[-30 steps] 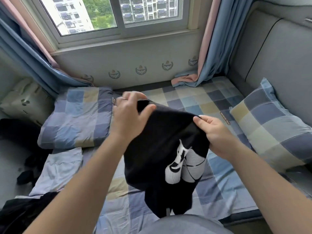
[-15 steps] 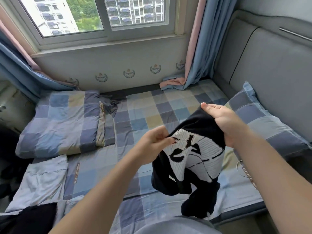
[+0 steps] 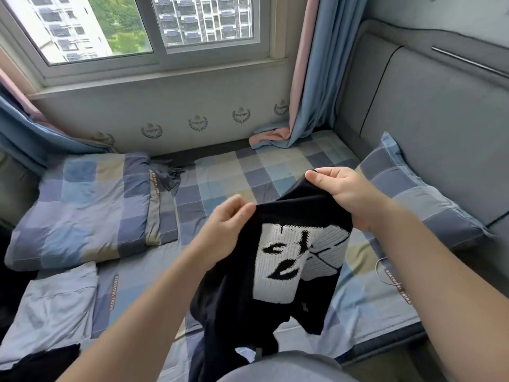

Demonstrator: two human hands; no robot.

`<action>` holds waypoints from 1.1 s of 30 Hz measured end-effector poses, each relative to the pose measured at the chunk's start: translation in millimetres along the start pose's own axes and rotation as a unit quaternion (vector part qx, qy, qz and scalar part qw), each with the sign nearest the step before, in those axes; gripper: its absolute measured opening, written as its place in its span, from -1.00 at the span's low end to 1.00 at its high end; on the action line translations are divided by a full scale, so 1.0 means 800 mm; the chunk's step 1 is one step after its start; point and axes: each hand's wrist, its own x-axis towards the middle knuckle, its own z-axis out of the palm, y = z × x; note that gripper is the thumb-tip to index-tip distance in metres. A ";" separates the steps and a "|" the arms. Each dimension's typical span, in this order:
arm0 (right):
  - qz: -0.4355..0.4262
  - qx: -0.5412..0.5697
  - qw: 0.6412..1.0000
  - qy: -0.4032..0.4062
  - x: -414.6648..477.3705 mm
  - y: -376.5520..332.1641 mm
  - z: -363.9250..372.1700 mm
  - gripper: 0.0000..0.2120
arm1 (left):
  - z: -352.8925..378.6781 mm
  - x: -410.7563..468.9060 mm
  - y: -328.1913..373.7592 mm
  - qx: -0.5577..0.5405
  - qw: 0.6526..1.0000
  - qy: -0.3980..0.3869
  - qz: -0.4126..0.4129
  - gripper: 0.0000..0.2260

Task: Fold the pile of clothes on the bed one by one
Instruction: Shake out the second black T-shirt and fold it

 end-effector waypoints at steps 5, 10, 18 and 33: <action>-0.043 -0.092 0.994 0.036 0.013 0.012 0.004 -0.78 | -0.006 0.010 0.006 0.119 0.992 0.048 -0.004 -0.77; -0.131 -0.148 0.976 0.096 0.026 0.006 0.011 -0.85 | -0.003 0.007 0.014 0.143 0.980 -0.127 -0.045 -0.58; -0.097 -0.171 0.977 0.084 -0.005 0.082 0.023 -0.49 | -0.006 -0.004 0.054 -0.181 0.977 0.024 -0.109 -0.75; 0.001 -0.170 0.984 0.048 0.020 0.067 0.046 -0.72 | -0.071 0.017 -0.007 -0.001 0.953 0.284 -0.107 -0.60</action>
